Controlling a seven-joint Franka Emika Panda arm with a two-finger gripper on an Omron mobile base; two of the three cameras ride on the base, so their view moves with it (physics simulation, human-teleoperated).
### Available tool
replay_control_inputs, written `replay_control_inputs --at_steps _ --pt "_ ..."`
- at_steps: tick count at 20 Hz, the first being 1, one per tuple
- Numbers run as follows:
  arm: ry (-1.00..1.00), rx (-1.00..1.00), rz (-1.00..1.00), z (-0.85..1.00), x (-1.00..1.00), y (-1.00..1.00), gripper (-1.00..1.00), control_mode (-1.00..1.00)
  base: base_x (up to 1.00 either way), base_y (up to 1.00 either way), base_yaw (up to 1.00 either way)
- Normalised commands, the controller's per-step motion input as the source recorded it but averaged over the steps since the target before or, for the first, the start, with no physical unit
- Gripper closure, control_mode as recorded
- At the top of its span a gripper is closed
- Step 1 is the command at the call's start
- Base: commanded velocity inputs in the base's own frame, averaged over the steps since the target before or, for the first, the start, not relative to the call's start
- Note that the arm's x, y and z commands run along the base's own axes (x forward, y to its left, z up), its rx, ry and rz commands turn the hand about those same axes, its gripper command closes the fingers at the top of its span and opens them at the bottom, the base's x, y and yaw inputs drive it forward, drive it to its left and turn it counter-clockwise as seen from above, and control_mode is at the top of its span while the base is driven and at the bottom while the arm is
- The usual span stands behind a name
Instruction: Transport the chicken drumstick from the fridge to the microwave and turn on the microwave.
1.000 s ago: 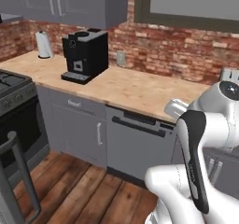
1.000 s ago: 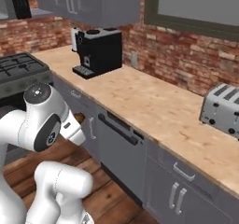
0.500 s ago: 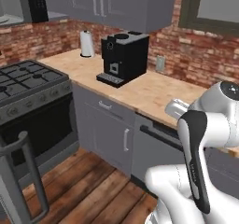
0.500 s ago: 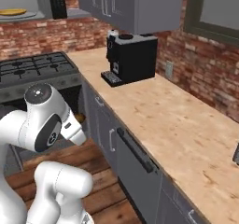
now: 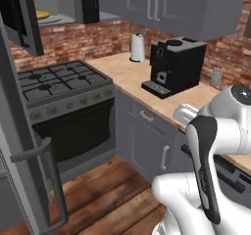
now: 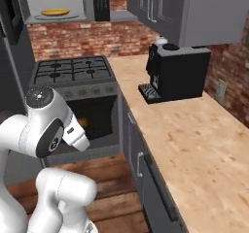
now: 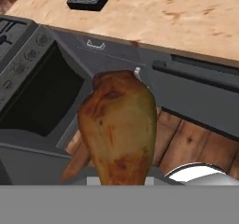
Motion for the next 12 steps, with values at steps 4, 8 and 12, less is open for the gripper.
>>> replay_control_inputs --at_steps 4,8,12 --pt "0.00 0.00 0.00 0.00 0.00 0.00 1.00 1.00 0.59 -0.12 0.41" --pt "0.00 0.00 0.00 0.00 0.00 0.00 1.00 1.00 0.59 -0.21 0.41" --pt "0.00 0.00 0.00 0.00 0.00 0.00 1.00 1.00 0.64 -0.31 0.39"
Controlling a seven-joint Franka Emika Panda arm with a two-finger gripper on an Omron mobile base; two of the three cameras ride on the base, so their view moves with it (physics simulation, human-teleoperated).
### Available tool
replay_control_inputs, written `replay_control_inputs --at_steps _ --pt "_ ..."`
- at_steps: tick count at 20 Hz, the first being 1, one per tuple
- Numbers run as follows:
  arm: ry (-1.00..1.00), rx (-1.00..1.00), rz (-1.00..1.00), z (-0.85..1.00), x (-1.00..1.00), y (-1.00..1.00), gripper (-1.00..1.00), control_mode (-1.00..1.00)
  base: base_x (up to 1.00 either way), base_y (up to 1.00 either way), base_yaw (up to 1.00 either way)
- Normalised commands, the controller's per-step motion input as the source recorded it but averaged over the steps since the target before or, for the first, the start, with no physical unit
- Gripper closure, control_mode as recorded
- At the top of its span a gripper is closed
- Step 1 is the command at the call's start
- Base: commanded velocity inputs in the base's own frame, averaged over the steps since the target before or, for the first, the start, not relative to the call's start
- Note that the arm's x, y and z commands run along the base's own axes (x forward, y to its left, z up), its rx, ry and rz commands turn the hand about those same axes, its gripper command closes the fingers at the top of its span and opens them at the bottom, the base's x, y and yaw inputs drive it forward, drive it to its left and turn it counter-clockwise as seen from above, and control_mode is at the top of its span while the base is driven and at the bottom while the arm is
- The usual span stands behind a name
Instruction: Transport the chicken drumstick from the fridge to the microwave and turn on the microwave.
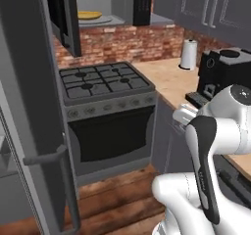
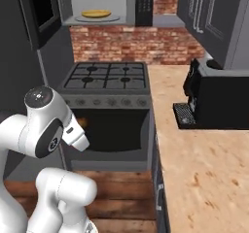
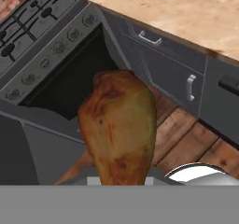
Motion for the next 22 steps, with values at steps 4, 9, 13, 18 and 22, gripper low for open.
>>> replay_control_inputs --at_steps 4,9,13,18,22 --pt "0.00 0.00 0.00 0.00 0.00 0.00 1.00 1.00 0.59 -0.41 0.36" --pt "0.00 0.00 0.00 0.00 0.00 0.00 1.00 1.00 0.57 -0.38 0.32" --pt "0.00 0.00 0.00 0.00 0.00 0.00 1.00 1.00 0.57 -0.36 0.29" --pt "0.00 0.00 0.00 0.00 0.00 0.00 1.00 1.00 0.48 -0.33 0.24" --pt "0.00 0.00 0.00 0.00 0.00 0.00 1.00 1.00 0.41 -0.35 0.21"
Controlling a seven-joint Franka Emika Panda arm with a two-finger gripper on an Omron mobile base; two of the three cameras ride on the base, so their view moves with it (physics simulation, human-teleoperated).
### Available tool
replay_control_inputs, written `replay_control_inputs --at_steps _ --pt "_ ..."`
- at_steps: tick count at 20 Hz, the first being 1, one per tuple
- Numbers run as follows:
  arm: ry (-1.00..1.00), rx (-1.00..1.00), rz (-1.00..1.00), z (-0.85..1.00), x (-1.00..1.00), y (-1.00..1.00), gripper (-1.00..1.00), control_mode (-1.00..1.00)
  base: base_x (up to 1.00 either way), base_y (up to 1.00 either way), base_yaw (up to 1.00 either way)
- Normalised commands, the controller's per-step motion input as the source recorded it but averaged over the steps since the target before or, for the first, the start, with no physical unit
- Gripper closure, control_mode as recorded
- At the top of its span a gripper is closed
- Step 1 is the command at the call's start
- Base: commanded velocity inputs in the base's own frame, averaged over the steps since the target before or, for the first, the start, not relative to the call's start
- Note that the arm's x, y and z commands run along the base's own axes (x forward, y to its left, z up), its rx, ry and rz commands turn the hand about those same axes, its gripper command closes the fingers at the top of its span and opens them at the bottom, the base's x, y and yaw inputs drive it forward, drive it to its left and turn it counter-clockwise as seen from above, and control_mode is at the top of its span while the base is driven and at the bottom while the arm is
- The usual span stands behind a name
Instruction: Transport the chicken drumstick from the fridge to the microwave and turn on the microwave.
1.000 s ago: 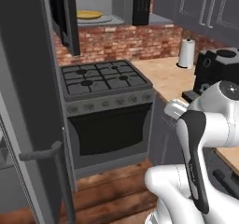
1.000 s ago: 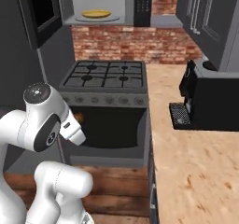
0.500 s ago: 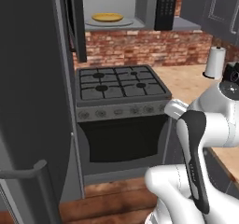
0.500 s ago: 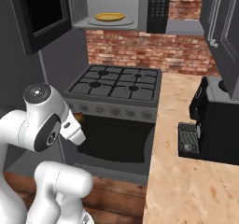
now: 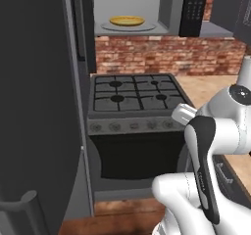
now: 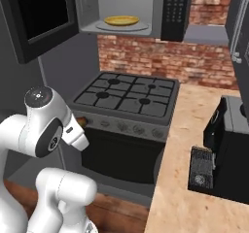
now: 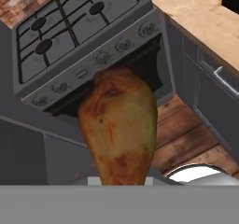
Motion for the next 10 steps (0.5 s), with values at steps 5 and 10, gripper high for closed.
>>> replay_control_inputs --at_steps 5,10 --pt "0.00 0.00 0.00 0.00 0.00 0.00 1.00 1.00 0.45 -0.35 0.21" --pt "0.00 0.00 0.00 0.00 0.00 0.00 1.00 1.00 0.48 -0.39 0.21"
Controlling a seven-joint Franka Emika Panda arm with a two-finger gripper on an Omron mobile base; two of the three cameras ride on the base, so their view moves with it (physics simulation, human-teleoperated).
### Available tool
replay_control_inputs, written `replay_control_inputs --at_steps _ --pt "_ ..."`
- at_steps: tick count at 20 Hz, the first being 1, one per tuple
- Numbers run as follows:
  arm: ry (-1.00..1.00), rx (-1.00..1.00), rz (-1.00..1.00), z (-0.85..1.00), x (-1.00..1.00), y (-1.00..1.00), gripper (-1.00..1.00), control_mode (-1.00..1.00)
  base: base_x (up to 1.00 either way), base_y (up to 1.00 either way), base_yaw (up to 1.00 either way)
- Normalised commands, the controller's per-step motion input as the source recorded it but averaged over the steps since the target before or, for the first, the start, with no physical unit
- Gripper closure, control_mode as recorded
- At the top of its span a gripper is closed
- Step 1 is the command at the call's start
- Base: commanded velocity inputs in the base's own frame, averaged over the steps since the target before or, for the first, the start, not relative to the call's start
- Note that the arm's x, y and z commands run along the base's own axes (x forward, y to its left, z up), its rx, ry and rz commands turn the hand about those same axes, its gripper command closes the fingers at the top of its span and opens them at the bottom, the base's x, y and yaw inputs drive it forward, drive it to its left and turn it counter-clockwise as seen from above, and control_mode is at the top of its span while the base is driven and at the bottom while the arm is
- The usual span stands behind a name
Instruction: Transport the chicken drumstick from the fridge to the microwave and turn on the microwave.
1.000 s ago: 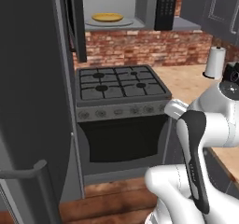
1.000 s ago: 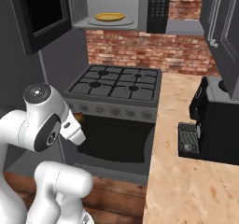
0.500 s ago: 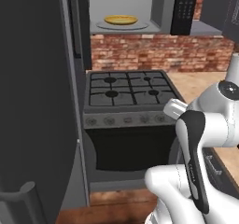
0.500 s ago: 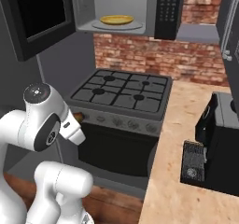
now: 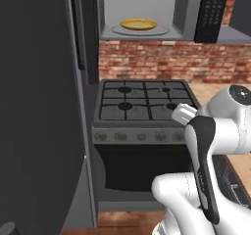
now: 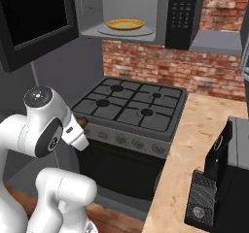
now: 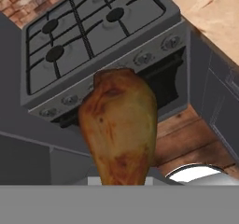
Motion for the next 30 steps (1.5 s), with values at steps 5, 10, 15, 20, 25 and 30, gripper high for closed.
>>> replay_control_inputs --at_steps 5,10,15,20,25,30 --pt "0.00 0.00 0.00 0.00 0.00 0.00 1.00 1.00 0.45 -0.43 0.20" --pt "0.00 0.00 0.00 0.00 0.00 0.00 1.00 1.00 0.43 -0.42 0.18" --pt "0.00 0.00 0.00 0.00 0.00 0.00 1.00 1.00 0.41 -0.44 0.19" --pt "0.00 0.00 0.00 0.00 0.00 0.00 1.00 1.00 0.46 -0.45 0.16" --pt "0.00 0.00 0.00 0.00 0.00 0.00 1.00 1.00 0.57 -0.10 -0.01" --pt "0.00 0.00 0.00 0.00 0.00 0.00 1.00 1.00 0.43 -0.03 -0.14"
